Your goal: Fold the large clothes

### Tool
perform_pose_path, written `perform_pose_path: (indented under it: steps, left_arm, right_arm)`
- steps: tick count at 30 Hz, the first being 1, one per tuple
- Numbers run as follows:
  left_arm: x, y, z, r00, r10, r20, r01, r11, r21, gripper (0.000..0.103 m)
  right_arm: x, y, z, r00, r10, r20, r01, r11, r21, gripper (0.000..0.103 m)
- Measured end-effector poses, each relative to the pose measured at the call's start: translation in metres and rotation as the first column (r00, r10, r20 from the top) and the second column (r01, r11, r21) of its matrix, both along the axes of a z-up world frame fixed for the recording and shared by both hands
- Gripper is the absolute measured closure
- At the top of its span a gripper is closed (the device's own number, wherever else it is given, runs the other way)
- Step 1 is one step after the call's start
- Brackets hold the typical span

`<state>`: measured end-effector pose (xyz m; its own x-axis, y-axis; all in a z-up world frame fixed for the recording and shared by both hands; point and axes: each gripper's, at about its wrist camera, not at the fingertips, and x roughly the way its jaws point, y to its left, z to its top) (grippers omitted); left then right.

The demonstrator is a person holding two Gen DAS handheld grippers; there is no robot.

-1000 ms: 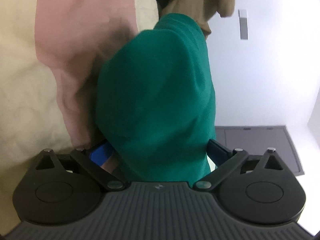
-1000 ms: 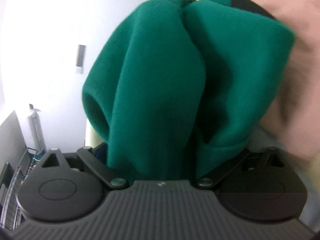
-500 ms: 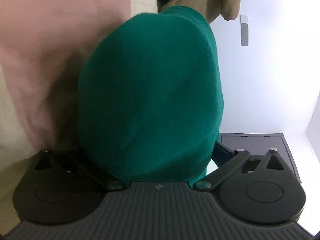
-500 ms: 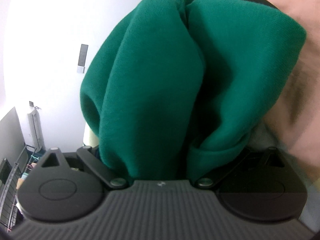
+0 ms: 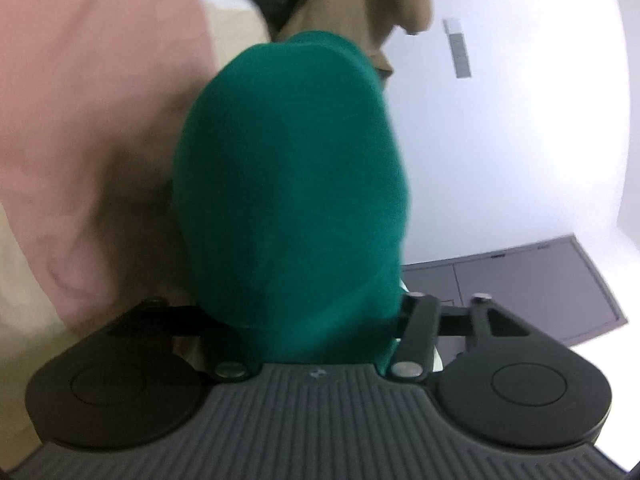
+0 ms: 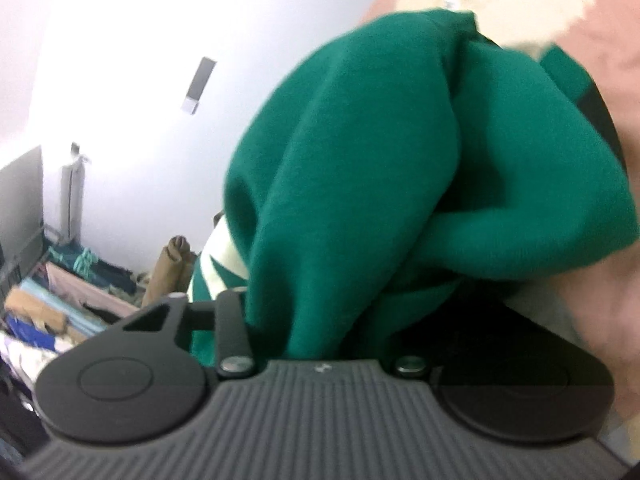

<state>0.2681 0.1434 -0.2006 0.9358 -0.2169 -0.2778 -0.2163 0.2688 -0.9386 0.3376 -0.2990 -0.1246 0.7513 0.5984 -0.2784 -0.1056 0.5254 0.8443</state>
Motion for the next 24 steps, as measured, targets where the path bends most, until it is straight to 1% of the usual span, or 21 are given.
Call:
perform_pose_path:
  steps: [2, 5, 7, 8, 9, 11, 12, 13, 18, 20, 24]
  left_arm:
    - [-0.003, -0.002, 0.009, 1.000, -0.014, 0.015, 0.013, 0.998, 0.062, 0.055]
    - [-0.004, -0.004, 0.018, 0.999, -0.030, 0.032, 0.026, 0.994, 0.110, 0.057]
    - [-0.005, -0.003, 0.022, 0.998, -0.038, 0.044, 0.032, 0.992, 0.120, 0.057]
    - [-0.014, -0.007, 0.028, 0.998, -0.044, 0.051, 0.037, 0.991, 0.125, 0.057]
    - [-0.006, -0.006, 0.029, 0.997, -0.047, 0.055, 0.040, 0.991, 0.131, 0.057]
    - [-0.008, -0.010, 0.037, 0.996, -0.064, 0.063, 0.054, 0.986, 0.156, 0.057]
    - [-0.028, -0.022, 0.040, 0.995, -0.073, 0.067, 0.061, 0.984, 0.167, 0.057]
    - [-0.034, -0.027, 0.046, 0.994, -0.082, 0.072, 0.068, 0.982, 0.177, 0.057]
    - [-0.047, -0.045, 0.065, 0.988, -0.127, 0.089, 0.108, 0.975, 0.195, 0.057]
    - [-0.053, -0.054, 0.073, 0.983, -0.147, 0.106, 0.122, 0.970, 0.212, 0.057]
    - [-0.060, -0.073, 0.092, 0.974, -0.185, 0.130, 0.154, 0.964, 0.216, 0.057]
  right_arm:
    - [-0.004, 0.002, 0.009, 0.999, 0.011, 0.036, -0.010, 0.999, -0.031, 0.060]
    - [-0.010, 0.003, 0.023, 0.995, 0.033, 0.099, -0.025, 0.996, -0.081, 0.061]
    - [-0.013, 0.006, 0.033, 0.990, 0.051, 0.133, -0.036, 0.993, -0.116, 0.061]
    - [-0.016, 0.006, 0.038, 0.987, 0.060, 0.147, -0.041, 0.991, -0.127, 0.061]
    - [-0.018, 0.006, 0.042, 0.985, 0.065, 0.158, -0.044, 0.990, -0.132, 0.061]
    - [-0.021, 0.005, 0.047, 0.982, 0.072, 0.172, -0.048, 0.989, -0.137, 0.061]
    - [-0.022, 0.003, 0.050, 0.982, 0.074, 0.177, -0.049, 0.989, -0.140, 0.061]
    - [-0.024, 0.001, 0.054, 0.981, 0.076, 0.180, -0.050, 0.988, -0.145, 0.061]
    - [-0.034, -0.007, 0.073, 0.977, 0.081, 0.198, -0.050, 0.986, -0.156, 0.061]
    - [-0.039, -0.019, 0.080, 0.975, 0.079, 0.209, -0.047, 0.987, -0.155, 0.061]
    - [-0.051, -0.032, 0.100, 0.966, 0.076, 0.246, -0.038, 0.987, -0.158, 0.061]
